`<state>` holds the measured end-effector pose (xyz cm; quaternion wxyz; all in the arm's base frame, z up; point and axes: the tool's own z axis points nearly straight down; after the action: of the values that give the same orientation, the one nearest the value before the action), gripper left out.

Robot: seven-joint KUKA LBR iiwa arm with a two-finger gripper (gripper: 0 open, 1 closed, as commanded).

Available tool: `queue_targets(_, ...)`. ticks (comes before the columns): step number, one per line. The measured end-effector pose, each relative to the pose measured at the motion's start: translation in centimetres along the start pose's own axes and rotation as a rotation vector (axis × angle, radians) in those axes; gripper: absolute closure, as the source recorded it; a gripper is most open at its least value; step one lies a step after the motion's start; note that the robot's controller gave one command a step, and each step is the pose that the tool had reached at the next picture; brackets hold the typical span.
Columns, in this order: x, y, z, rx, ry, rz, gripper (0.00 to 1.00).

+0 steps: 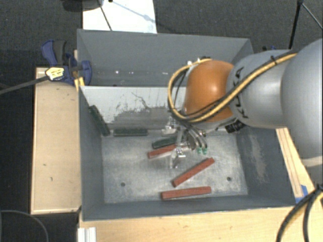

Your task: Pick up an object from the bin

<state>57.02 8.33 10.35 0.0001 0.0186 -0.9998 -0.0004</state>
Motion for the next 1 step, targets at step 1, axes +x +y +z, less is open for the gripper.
queue_targets(1,-0.13,-0.67,-1.83,0.0,-0.006,0.02,0.0)
